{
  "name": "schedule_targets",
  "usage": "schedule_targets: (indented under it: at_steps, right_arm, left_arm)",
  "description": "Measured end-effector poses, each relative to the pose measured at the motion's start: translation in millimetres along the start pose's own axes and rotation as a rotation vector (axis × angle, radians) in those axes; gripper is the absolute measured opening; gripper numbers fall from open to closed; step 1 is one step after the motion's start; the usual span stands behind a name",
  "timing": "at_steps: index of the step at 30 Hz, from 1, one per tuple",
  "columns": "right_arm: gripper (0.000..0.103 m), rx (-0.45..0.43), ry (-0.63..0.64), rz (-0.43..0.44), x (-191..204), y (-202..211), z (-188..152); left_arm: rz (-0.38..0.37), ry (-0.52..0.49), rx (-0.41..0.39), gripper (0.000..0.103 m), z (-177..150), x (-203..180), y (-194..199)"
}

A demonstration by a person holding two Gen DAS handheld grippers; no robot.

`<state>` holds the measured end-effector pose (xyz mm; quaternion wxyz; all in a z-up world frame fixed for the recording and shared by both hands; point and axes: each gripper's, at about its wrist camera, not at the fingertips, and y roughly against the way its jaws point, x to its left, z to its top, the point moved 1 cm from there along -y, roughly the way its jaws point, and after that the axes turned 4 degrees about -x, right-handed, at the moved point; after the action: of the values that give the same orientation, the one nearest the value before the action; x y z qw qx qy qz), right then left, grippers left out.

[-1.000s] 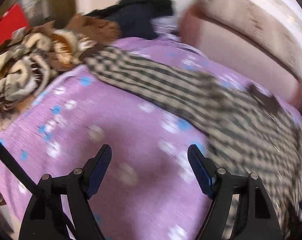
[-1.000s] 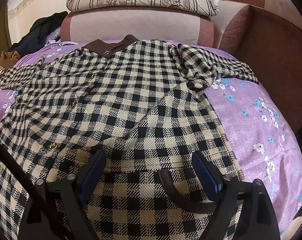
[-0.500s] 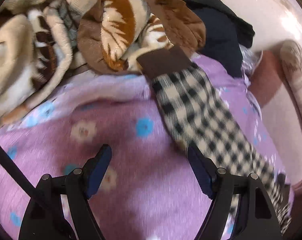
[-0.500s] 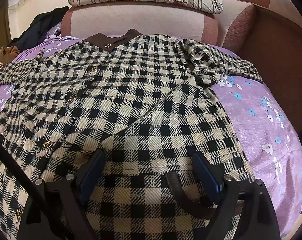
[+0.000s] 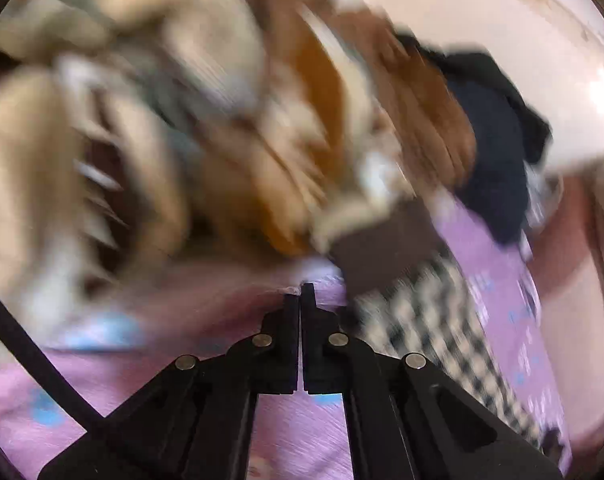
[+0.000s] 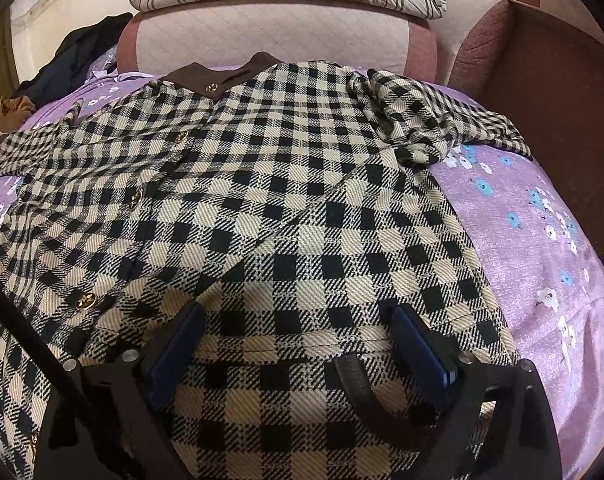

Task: Fold large clothes

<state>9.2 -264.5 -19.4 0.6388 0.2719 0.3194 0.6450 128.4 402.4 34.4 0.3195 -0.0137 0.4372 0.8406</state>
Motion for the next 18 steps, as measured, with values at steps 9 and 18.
schedule_targets:
  at_steps: [9,18]
  right_arm:
    - [0.097,-0.001,-0.002,0.002,0,0,0]
    - [0.098,0.0,-0.002,0.002,1,-2,-1]
  left_arm:
    - [-0.055,-0.06,-0.004,0.016,-12,-24,24]
    - [-0.171,-0.11,0.086,0.066,-30,-41,-7]
